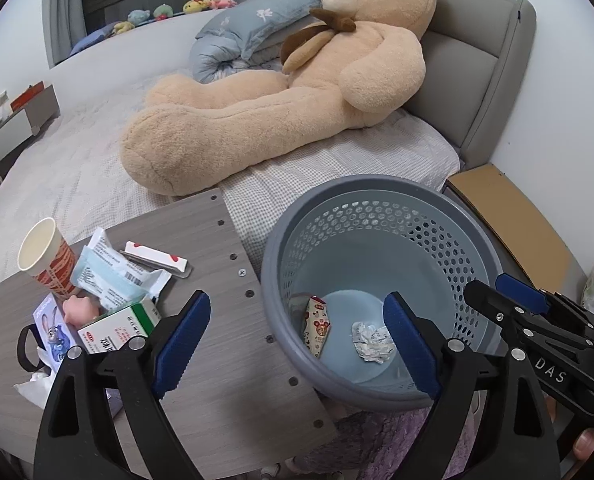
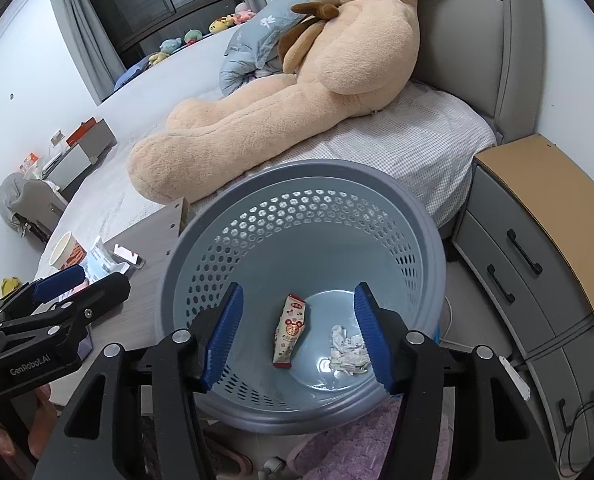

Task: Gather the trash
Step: 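Move both tools back from the basket to the table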

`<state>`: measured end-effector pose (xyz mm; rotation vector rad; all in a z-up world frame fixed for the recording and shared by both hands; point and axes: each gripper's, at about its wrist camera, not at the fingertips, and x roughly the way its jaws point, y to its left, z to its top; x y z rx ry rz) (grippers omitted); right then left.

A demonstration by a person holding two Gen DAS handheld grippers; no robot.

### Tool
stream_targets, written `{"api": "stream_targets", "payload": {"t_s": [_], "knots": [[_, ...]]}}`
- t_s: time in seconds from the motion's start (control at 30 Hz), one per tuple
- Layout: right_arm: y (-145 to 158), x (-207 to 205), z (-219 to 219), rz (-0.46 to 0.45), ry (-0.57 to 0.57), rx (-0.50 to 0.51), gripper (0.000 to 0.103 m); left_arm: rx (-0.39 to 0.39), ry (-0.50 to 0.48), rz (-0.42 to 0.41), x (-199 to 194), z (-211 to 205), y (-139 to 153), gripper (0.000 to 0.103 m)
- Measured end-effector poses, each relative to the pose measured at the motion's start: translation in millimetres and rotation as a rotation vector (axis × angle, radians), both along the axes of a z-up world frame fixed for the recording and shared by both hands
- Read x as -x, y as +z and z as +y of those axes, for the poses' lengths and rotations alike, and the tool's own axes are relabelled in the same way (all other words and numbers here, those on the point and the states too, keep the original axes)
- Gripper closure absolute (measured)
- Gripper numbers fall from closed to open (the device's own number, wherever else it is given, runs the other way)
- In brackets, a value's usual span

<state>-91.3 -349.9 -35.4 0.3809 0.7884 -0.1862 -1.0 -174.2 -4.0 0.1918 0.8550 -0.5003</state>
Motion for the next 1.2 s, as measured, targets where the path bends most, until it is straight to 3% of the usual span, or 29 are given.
{"api": "stream_targets", "payload": {"t_s": [0.83, 1.2], "knots": [[19.3, -17.6, 114.3, -0.026, 0.192, 0.054, 0.042, 0.049, 0.176, -0.03, 10.5, 126.0, 6.2, 0.016], [14.3, -36.2, 179.9, -0.02, 0.317, 0.066, 0.042, 0.048, 0.318, -0.04, 18.9, 198.1, -1.5, 0.016]]}}
